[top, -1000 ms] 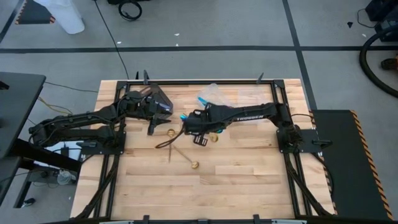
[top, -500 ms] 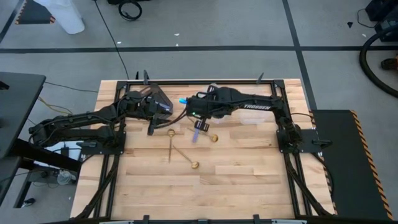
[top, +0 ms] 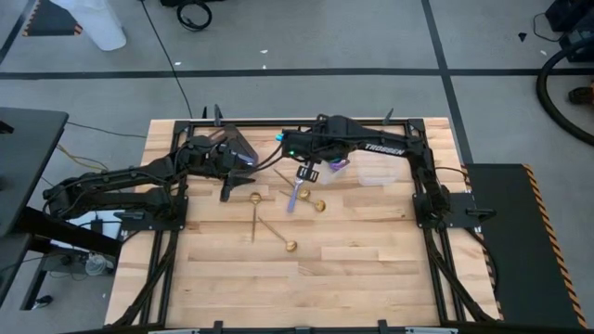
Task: Sort silverware by color (type)
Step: Put the blue spoon into the left transparent bin
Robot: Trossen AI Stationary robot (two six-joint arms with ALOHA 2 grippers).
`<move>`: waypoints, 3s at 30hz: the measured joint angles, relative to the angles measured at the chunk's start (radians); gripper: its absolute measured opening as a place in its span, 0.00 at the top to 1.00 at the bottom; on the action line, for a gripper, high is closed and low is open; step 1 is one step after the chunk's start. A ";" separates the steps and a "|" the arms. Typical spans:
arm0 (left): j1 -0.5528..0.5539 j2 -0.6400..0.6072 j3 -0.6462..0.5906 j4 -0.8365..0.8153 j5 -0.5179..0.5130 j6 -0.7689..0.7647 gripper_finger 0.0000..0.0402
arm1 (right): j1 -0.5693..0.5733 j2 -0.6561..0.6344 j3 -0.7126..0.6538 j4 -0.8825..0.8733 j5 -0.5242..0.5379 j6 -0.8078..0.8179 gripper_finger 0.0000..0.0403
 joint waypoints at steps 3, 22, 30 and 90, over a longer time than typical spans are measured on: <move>0.000 0.000 0.000 -0.002 0.000 0.000 0.57 | -0.011 0.000 0.000 -0.008 -0.001 -0.006 0.93; 0.000 0.000 0.000 -0.015 0.000 0.000 0.57 | -0.078 0.000 0.000 -0.021 -0.052 -0.015 0.92; 0.000 0.000 0.000 -0.026 0.000 -0.001 0.57 | -0.100 -0.002 -0.071 0.026 -0.030 -0.049 0.92; 0.000 0.000 0.000 -0.050 0.000 -0.021 0.57 | -0.227 0.000 -0.554 0.369 -0.086 -0.114 0.92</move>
